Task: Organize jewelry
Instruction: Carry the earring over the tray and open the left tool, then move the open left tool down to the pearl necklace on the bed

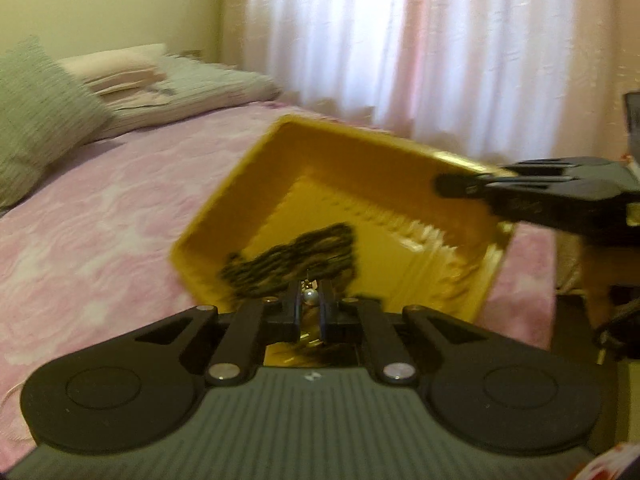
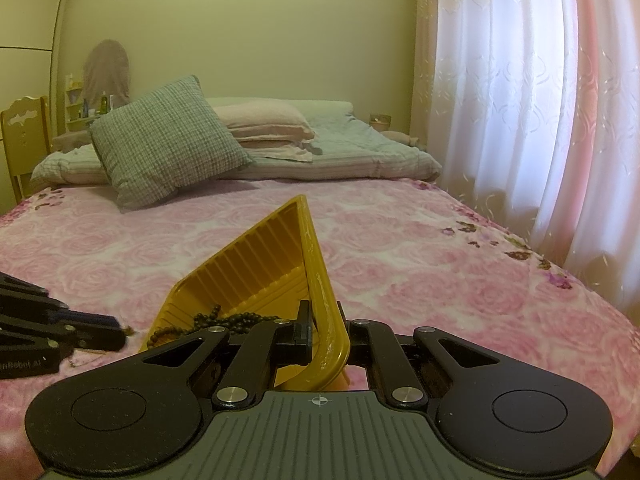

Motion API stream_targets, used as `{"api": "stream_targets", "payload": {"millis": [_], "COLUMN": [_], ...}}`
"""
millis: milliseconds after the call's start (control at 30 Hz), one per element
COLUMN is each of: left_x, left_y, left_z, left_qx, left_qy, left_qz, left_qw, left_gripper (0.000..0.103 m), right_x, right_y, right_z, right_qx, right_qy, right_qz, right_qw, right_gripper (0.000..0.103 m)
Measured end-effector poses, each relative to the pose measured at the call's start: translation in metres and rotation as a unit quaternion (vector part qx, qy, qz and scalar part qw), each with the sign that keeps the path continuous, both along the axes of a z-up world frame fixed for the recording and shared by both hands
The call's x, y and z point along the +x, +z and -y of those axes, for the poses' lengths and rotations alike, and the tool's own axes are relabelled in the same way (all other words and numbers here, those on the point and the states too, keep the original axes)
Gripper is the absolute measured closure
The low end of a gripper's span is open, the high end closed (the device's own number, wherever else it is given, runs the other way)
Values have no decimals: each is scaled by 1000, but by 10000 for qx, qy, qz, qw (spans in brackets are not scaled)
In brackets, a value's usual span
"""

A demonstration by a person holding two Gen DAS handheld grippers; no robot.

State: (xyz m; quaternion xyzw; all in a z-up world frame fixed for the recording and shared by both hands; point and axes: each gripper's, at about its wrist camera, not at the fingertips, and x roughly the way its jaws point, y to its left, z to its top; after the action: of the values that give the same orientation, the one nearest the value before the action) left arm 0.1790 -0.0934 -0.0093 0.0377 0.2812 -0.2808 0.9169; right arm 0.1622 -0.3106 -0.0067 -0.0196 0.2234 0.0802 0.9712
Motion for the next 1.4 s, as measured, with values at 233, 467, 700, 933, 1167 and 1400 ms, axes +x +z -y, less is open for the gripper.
{"api": "stream_targets", "payload": {"millis": [233, 467, 700, 933, 1167, 1400], "left_x": [6, 8, 9, 9, 11, 14], "left_y": [-3, -8, -9, -5, 4, 18], "left_z": [29, 36, 35, 14, -43, -123], "left_qx": [4, 21, -6, -93, -118, -1], "left_qy": [-406, -538, -535, -215, 709, 1704], "left_qz": [-70, -146, -194, -141, -81, 11], "left_qw": [9992, 9984, 9984, 9996, 9974, 9854], "left_gripper": [96, 96, 95, 91, 91, 86], "right_x": [0, 0, 0, 0, 0, 1], "right_y": [1, 2, 2, 2, 2, 3], "right_z": [-2, -2, -3, -3, -2, -3], "right_qx": [4, 3, 0, 3, 7, -2], "right_qy": [0, 3, 2, 1, 4, 7], "right_qz": [-3, -4, -2, -1, 0, 0], "right_qw": [10000, 10000, 10000, 10000, 10000, 10000], "right_gripper": [95, 95, 95, 95, 95, 95]}}
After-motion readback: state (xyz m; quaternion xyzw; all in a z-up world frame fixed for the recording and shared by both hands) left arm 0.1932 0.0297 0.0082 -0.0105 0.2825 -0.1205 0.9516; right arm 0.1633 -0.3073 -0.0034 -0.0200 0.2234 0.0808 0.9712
